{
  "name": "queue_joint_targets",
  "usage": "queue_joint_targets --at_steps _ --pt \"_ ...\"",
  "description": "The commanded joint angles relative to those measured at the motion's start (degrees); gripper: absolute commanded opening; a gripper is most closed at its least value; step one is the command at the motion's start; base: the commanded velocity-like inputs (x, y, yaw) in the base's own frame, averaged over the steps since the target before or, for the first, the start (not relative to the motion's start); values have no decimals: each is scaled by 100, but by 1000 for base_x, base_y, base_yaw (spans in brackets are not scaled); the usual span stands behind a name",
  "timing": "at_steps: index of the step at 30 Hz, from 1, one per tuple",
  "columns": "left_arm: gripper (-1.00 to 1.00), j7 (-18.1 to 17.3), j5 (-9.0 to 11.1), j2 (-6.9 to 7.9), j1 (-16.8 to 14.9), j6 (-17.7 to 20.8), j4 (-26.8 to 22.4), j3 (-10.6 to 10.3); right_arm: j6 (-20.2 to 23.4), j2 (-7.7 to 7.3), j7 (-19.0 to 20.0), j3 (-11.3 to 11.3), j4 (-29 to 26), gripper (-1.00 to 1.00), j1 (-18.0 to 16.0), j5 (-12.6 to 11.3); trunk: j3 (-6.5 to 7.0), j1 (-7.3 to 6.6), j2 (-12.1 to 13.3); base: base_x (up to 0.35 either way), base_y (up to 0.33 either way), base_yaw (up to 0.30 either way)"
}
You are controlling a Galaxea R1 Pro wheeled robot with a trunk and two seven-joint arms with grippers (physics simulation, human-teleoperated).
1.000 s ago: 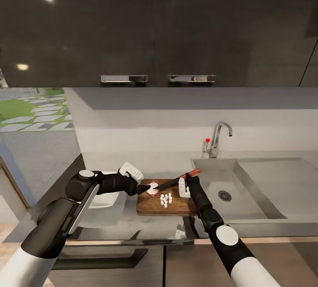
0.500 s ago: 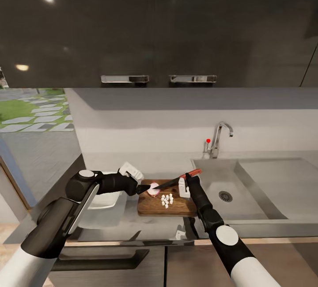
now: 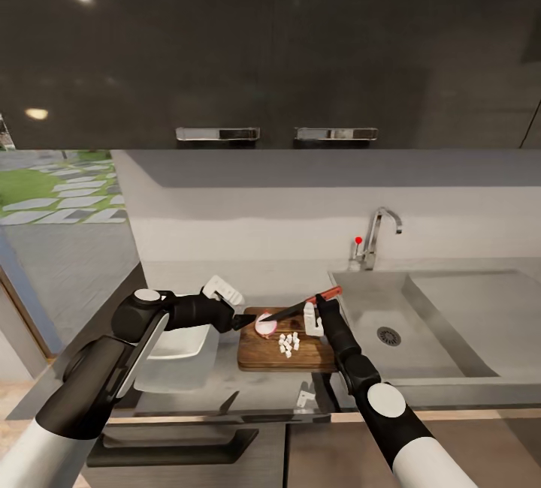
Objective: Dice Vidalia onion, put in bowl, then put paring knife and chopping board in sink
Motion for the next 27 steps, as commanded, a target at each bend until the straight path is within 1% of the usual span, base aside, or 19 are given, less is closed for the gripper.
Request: queue_joint_targets --at_steps 1,5,27 --pt "100 -3 11 0 -6 40 -4 -4 15 1 -23 -1 3 -100 -5 59 -8 1 -7 0 0 0" --pt "100 -3 11 -12 -6 55 -4 -4 15 1 -23 -1 4 -100 -4 59 -8 1 -7 0 0 0" --pt "100 -4 11 -27 -6 65 -4 -13 15 1 -23 -1 66 -100 -2 59 -403 484 -889 0 0 0"
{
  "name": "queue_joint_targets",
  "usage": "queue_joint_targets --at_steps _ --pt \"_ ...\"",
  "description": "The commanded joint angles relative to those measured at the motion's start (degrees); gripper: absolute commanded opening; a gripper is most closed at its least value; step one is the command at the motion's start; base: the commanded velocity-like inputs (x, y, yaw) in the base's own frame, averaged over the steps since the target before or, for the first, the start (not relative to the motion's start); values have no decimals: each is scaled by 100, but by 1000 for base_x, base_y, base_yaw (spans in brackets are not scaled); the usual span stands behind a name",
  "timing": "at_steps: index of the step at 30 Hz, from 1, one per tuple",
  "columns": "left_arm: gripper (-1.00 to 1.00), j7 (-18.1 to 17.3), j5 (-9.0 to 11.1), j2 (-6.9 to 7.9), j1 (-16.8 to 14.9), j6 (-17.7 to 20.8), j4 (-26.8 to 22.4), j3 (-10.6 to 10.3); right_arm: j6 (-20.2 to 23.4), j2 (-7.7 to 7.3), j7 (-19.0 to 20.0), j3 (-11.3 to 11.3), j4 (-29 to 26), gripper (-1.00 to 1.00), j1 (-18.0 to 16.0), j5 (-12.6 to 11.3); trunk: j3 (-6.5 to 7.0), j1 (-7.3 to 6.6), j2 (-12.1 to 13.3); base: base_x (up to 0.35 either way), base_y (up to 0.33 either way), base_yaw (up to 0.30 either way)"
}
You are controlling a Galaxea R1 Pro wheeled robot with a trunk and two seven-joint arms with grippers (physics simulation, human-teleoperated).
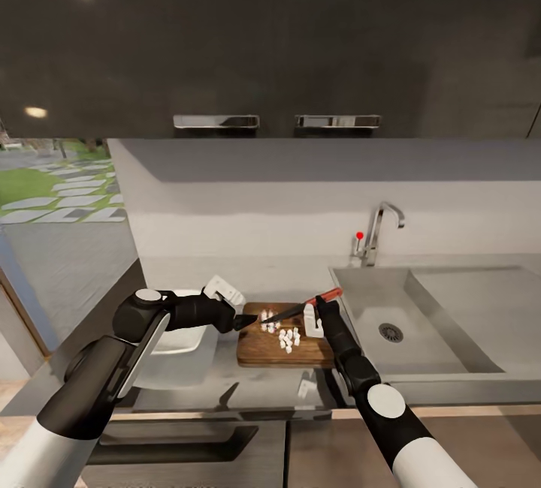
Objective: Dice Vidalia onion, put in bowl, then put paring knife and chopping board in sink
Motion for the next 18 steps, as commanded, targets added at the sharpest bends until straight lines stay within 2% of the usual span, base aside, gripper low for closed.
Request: queue_joint_targets --at_steps 1,13,18 --pt "100 -3 12 3 -6 36 -4 -4 16 1 -23 -1 3 -100 -4 59 -26 23 -47 0 0 0" --pt "100 -3 12 21 -6 35 -4 4 17 1 -23 -1 16 -100 -7 59 -44 45 -87 0 0 0" --pt "100 -3 12 13 -6 33 -4 5 16 1 -23 -1 20 -100 -7 59 46 -65 113 0 0 0"
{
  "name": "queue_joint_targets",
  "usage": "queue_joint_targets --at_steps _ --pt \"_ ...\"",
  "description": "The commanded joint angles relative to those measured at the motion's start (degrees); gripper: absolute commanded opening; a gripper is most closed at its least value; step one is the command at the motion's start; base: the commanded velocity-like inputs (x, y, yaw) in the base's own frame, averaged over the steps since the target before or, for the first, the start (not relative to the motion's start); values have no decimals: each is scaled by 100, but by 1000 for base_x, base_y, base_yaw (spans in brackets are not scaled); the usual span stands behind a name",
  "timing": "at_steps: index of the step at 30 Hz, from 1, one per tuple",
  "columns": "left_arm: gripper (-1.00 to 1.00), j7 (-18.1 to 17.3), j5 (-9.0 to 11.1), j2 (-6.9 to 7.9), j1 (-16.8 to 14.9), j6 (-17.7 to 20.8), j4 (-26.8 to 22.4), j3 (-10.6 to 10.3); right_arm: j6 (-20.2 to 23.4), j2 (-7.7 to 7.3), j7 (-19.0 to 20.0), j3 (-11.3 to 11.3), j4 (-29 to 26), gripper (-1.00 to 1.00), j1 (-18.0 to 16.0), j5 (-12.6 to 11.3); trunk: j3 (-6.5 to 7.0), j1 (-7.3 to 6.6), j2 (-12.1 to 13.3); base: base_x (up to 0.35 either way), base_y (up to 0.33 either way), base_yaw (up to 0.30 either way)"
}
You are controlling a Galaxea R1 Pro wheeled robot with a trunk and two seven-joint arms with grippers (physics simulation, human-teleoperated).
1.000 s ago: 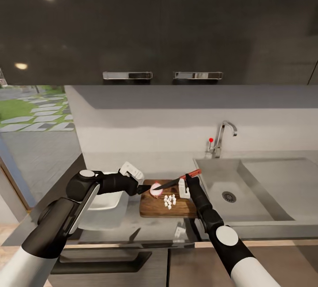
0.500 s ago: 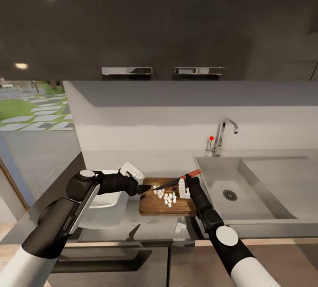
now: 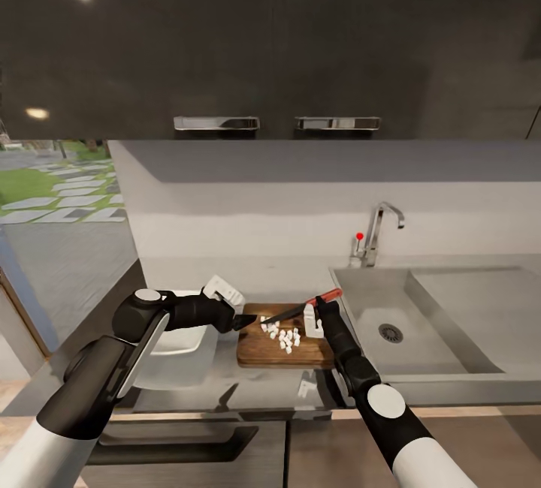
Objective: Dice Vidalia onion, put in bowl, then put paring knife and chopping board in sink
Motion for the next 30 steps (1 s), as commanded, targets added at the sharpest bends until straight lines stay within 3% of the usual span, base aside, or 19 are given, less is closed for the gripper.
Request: queue_joint_targets --at_steps 1,16,20,23,25,28,29,30 --pt "100 -3 10 7 -6 34 -4 -4 16 1 -23 -2 3 -100 -2 59 11 -22 36 0 0 0" --pt "100 5 10 10 -6 21 -4 -4 19 1 -24 -92 -12 -100 -5 27 280 -351 638 0 0 0" --pt "100 12 7 11 -6 21 -4 -4 16 1 67 -373 -14 -100 -5 -4 352 -439 798 0 0 0" --pt "100 14 3 13 -6 21 -4 0 16 1 452 -706 -51 -100 -5 -66 406 -505 919 0 0 0" --pt "100 14 2 16 -6 21 -4 2 20 1 580 -788 -72 -100 -4 -210 442 -549 999 0 0 0" --pt "100 14 2 19 -6 21 -4 4 19 1 687 -905 -88 -100 -5 -763 496 -615 1119 0 0 0" --pt "100 15 2 26 -6 21 -4 12 13 -1 718 -1012 -92 -100 -5 -1045 513 -637 1159 0 0 0" --pt "100 15 2 26 -6 21 -4 17 12 -2 719 -1040 -92 -100 -5 -1065 531 -659 1199 0 0 0"
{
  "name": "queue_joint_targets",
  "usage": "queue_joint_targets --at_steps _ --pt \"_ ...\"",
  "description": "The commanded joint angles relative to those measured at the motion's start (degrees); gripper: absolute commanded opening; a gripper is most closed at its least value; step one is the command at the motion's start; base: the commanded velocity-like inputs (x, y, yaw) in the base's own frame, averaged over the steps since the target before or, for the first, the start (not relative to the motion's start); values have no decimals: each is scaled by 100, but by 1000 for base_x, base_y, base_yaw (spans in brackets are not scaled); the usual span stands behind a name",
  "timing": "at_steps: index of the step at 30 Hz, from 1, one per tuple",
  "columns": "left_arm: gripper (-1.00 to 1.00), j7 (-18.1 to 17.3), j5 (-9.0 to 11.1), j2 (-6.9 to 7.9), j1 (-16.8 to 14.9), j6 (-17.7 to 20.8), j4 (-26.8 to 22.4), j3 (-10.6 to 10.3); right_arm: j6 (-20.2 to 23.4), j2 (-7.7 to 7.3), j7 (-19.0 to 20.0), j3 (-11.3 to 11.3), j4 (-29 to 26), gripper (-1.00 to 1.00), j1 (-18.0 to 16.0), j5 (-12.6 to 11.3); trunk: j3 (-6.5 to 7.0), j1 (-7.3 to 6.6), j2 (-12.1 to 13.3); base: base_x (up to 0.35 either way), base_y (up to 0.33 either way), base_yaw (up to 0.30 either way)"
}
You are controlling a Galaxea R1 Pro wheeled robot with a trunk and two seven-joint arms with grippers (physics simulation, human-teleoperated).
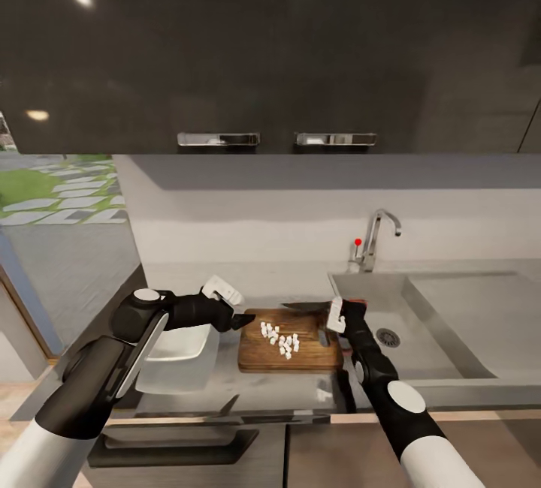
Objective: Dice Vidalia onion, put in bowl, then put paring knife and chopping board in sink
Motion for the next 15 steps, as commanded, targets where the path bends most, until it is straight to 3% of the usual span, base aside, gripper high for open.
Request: queue_joint_targets --at_steps 1,5,7,8,9,10,11,12,13,15 --pt "100 -4 10 5 -8 36 -4 47 1 -18 -20 -136 -2 -100 -4 11 9 -21 35 0 0 0" --pt "100 -5 10 24 -7 36 -4 153 -57 -98 -23 -492 -32 -100 -4 -23 81 -109 195 0 0 0" --pt "100 -7 10 79 -8 36 -4 189 -104 -139 -22 -715 -445 -100 -4 -52 117 -153 275 0 0 0" --pt "100 -8 10 98 -7 36 -4 198 -114 -148 -20 -861 -791 -100 -4 -180 135 -175 315 0 0 0" --pt "100 -10 10 103 -7 36 -4 200 -114 -150 -19 -911 -885 -100 -4 -376 153 -197 355 0 0 0" --pt "100 -9 10 106 -7 34 -4 201 -112 -152 -19 -942 -953 -100 -2 -737 171 -219 396 0 0 0" --pt "100 -6 10 105 -7 30 -4 202 -106 -153 -18 -968 -1029 -100 -4 -1282 189 -241 436 0 0 0" --pt "100 -8 10 102 -7 26 -4 203 -91 -147 -21 -976 -1063 -100 -12 -1607 207 -263 476 0 0 0" --pt "100 -11 10 93 -7 18 -4 203 -70 -100 -37 -971 -1122 -100 -32 -2103 225 -285 516 0 0 0" --pt "100 -12 10 85 -7 12 -4 203 -53 -37 -45 -967 -1201 -100 -40 -2337 261 -329 596 0 0 0"
